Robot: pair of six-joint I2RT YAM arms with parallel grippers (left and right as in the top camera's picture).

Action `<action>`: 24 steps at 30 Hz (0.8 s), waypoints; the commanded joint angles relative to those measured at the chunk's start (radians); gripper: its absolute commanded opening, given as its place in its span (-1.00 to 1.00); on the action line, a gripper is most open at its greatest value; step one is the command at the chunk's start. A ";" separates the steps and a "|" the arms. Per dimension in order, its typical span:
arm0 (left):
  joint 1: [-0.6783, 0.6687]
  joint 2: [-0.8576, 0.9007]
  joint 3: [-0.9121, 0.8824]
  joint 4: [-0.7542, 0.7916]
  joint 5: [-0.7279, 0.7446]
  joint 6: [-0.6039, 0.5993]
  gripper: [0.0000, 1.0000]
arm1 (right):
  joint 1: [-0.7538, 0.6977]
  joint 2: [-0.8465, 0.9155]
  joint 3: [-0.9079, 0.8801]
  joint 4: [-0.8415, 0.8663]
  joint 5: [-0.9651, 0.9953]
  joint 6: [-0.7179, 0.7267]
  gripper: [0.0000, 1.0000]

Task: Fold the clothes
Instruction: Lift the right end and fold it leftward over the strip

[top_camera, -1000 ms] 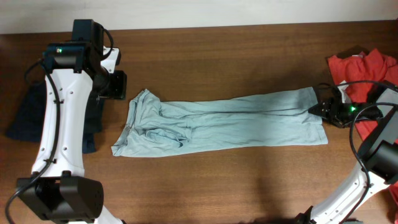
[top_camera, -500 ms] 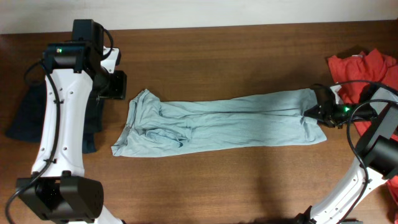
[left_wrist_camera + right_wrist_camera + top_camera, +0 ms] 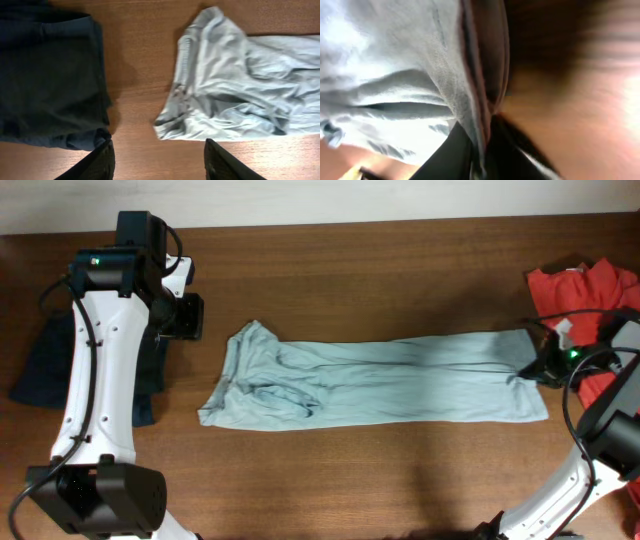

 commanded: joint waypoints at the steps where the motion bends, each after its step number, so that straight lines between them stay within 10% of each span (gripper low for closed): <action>1: 0.004 -0.009 0.006 0.003 -0.006 -0.006 0.14 | 0.000 -0.112 0.056 -0.003 0.142 0.072 -0.92; 13: 0.004 -0.009 0.061 0.043 -0.008 -0.006 0.14 | 0.071 -0.285 0.132 -0.122 0.228 0.087 -0.92; 24: 0.057 -0.013 0.175 0.042 -0.036 -0.048 0.14 | 0.427 -0.324 0.132 -0.222 0.369 0.180 -0.92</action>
